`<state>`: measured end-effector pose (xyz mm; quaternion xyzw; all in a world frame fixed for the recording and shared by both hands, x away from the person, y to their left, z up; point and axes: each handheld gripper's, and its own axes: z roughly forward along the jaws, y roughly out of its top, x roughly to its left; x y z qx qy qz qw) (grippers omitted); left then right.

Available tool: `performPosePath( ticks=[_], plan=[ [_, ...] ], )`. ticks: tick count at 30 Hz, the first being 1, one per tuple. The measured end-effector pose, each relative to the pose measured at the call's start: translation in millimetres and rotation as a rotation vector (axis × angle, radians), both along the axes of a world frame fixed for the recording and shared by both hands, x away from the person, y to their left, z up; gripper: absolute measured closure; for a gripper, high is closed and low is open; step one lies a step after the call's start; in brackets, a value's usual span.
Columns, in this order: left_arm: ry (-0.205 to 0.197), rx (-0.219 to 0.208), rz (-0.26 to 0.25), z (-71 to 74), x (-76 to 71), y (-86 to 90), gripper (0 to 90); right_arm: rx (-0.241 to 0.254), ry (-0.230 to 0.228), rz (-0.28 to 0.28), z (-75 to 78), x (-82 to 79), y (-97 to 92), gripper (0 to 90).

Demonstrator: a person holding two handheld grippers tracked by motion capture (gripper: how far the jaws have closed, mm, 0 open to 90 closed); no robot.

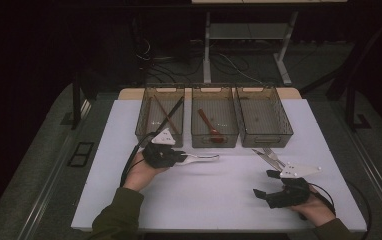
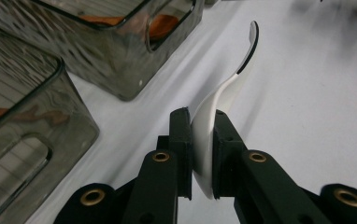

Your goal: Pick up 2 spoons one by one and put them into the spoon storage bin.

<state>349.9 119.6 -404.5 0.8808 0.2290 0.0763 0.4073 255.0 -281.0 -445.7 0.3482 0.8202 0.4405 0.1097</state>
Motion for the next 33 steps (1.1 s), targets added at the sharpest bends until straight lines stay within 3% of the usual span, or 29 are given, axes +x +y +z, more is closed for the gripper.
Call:
performPosePath(
  ticks=[8,16,27,33],
  plan=[
    [-0.013,-0.032,-0.001,7.7,5.0,-6.6,80.7,-0.003,-0.001,-0.016,-0.8,0.8,0.8,12.5],
    [-0.023,-0.039,-0.007,13.9,15.2,-16.0,80.7,-0.01,-0.001,-0.015,-1.4,0.9,0.6,12.5],
    [-0.036,-0.06,0.003,27.5,38.5,-27.1,80.7,-0.007,-0.003,-0.015,-1.4,1.2,-0.1,12.5],
    [-0.053,-0.045,0.0,35.7,52.7,-36.1,80.7,-0.004,-0.004,-0.014,-1.0,0.8,-0.3,12.5]
  ],
)
